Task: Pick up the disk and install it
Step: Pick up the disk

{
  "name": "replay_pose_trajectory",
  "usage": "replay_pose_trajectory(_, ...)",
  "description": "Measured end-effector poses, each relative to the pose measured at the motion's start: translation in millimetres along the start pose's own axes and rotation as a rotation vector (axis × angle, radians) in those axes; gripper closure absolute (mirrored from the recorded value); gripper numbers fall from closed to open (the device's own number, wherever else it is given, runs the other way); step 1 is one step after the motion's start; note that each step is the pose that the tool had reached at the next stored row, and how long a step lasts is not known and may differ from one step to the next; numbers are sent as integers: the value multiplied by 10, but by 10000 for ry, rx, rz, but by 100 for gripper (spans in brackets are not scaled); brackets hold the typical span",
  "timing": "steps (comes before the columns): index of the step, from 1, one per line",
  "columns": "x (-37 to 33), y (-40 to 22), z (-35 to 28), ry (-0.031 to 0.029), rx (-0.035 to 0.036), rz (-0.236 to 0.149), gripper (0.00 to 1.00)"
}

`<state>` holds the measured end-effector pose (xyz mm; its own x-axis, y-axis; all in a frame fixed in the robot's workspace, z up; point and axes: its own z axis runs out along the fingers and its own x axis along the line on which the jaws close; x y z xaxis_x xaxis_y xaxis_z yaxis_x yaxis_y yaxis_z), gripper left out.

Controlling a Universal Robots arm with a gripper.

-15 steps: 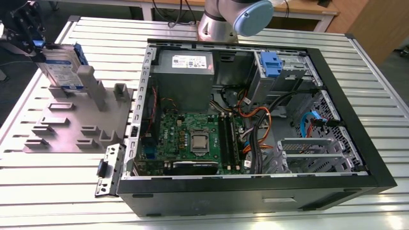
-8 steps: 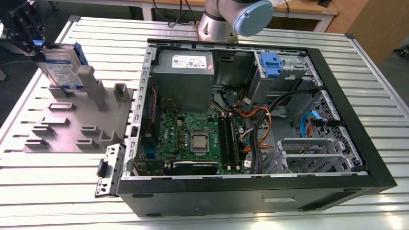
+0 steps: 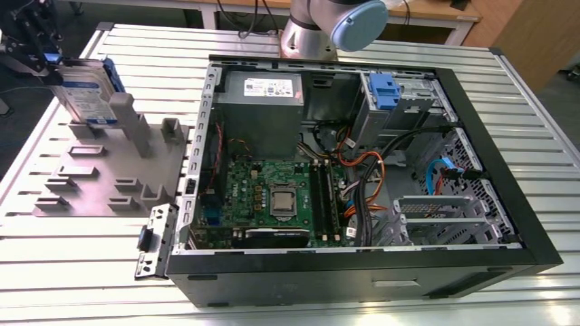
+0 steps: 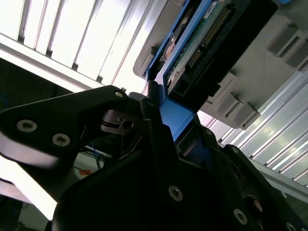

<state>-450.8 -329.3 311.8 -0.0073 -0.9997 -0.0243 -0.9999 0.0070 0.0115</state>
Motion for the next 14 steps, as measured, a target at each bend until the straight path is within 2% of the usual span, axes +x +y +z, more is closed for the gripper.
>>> replay_pose_trajectory(8,0,0,-20,0,0,0,64)
replay_pose_trajectory(14,-2,0,-60,0,0,0,64)
